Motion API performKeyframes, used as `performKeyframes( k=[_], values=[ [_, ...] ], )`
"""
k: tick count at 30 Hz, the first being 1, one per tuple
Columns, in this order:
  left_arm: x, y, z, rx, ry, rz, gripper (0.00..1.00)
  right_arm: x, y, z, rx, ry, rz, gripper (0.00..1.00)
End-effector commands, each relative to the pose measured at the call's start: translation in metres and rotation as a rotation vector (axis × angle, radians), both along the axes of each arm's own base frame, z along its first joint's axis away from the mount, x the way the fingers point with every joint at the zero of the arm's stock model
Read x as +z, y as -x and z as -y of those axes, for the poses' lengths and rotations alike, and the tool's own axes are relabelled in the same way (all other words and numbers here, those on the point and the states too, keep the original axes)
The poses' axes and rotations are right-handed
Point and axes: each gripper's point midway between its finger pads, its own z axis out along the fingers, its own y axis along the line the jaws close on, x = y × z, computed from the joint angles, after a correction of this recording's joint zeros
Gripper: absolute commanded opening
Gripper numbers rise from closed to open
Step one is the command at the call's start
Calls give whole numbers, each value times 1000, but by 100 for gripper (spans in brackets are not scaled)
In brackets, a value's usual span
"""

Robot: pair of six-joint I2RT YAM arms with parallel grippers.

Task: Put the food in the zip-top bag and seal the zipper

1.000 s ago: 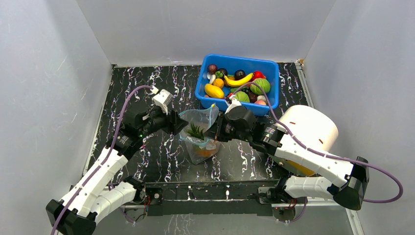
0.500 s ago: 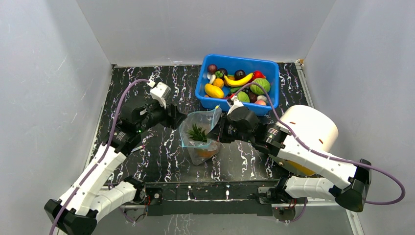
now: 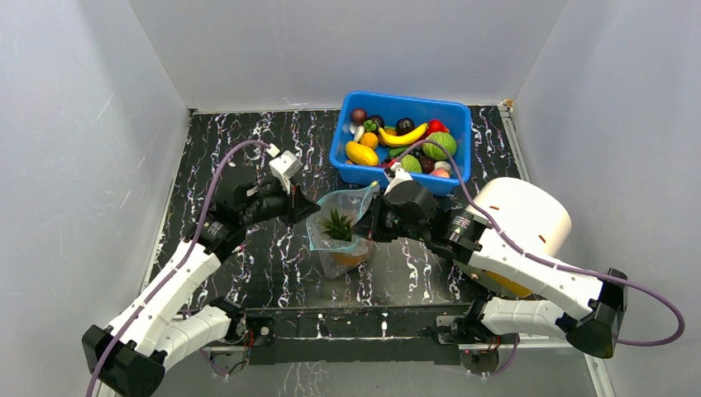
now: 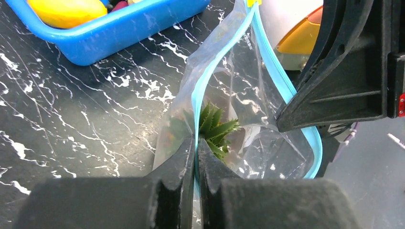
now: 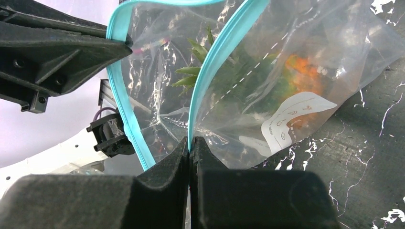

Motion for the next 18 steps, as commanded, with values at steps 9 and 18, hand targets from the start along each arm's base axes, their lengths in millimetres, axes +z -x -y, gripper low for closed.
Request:
performKeyframes(
  k=[9, 18],
  values=[
    [64, -1, -21, 118, 20, 125, 0, -21, -54, -22, -72, -50, 82, 0],
    [14, 4, -20, 110, 25, 85, 0, -54, -55, -15, -50, 108, 32, 14]
  ],
)
